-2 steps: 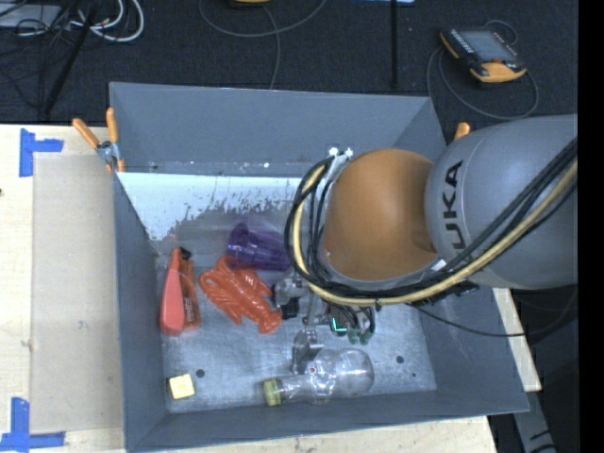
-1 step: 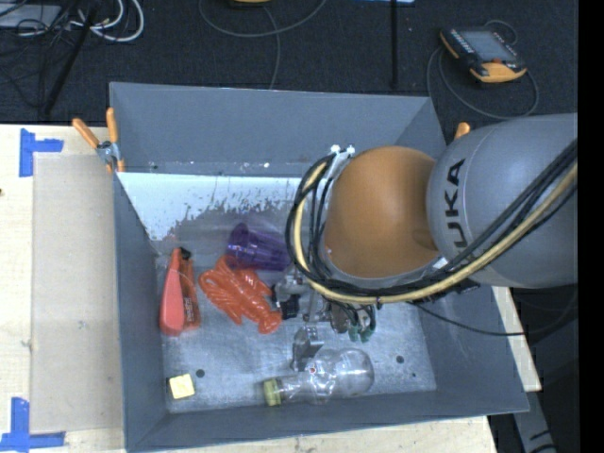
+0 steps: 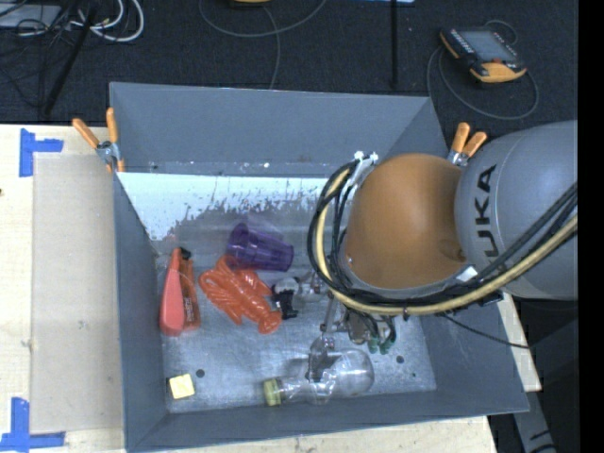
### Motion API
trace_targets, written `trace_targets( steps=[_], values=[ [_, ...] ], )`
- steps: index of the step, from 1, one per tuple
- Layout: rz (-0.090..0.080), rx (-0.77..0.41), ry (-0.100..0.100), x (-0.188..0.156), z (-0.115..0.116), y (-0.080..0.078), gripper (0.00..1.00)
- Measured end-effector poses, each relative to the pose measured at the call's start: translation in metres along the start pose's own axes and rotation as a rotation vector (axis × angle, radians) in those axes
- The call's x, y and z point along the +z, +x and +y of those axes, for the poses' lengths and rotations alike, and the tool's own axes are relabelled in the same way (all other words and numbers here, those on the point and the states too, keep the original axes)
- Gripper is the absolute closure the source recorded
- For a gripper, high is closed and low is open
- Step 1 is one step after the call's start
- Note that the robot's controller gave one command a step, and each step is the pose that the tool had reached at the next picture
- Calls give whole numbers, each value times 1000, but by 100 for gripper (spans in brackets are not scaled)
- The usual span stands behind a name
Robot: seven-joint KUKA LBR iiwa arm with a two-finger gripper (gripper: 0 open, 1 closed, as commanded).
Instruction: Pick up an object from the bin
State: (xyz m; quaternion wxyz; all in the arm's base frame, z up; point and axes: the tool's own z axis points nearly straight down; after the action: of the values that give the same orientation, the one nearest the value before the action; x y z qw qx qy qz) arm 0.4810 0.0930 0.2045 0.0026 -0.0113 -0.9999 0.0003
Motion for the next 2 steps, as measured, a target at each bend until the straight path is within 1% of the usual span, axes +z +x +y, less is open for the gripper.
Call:
trace_targets(
  steps=[1, 2],
  values=[
    [-3, 306, -1, 102, 8, 11, 100],
    [-3, 308, -1, 102, 7, 11, 100]
  ],
)
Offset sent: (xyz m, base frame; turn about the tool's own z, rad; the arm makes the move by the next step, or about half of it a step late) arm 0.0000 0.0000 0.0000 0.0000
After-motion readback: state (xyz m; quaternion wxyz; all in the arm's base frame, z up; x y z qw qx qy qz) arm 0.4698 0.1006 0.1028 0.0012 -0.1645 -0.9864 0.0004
